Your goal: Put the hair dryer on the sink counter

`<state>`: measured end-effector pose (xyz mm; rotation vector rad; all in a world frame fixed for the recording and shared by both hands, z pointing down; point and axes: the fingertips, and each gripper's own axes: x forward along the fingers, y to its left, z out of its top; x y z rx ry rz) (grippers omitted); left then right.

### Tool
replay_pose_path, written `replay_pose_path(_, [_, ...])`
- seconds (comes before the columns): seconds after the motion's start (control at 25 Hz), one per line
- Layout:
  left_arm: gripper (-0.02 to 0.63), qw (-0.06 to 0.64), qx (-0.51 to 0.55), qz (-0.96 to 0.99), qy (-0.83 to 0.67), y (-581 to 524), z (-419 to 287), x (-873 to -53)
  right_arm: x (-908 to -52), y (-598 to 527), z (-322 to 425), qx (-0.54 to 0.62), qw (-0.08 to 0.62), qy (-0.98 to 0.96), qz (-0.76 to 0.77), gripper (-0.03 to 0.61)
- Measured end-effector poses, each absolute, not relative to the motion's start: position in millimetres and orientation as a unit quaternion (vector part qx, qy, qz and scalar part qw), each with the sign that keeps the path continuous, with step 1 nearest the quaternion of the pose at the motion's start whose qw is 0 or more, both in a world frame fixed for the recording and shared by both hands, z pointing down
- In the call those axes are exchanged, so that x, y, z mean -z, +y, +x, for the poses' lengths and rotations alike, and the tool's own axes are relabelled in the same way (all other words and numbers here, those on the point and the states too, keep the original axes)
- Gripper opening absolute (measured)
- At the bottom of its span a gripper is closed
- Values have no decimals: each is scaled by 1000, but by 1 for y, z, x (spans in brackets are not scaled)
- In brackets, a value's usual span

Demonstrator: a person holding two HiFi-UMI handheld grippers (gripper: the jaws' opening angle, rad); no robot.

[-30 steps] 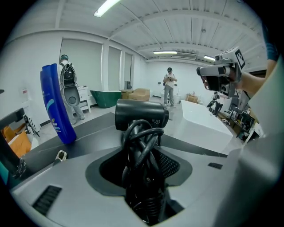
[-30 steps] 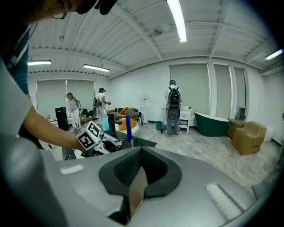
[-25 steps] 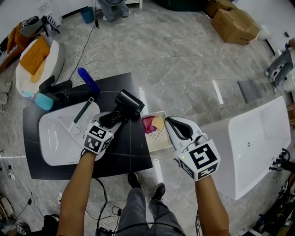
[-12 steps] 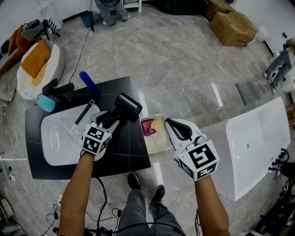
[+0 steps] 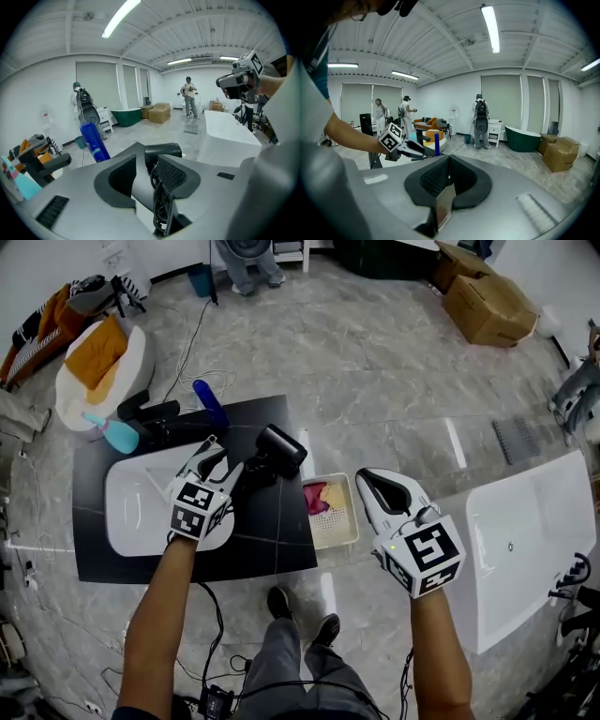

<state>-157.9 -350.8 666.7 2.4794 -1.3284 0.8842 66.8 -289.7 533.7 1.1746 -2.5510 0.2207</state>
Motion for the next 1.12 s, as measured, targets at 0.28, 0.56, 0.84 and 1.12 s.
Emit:
replay_pose_path(0.28, [27,60,-223,835,-499,-325,-174,-563,-482,-274,65,-63,144,-901,405,15])
replay_pose_path(0.56, [6,15,-170,849,-499,-275,-161,-452,-418,-247,62,-37,125,-909,395,14])
replay_pose_path(0.84, [6,-21,-134,854,-502,-218,-155,-359,-353,-209,58,7,118,-916,382,11])
replay_pose_path(1.12, [6,-57,-101,851,-513,-160,-151,-287,-299,-164,55,25,100,-925,365,11])
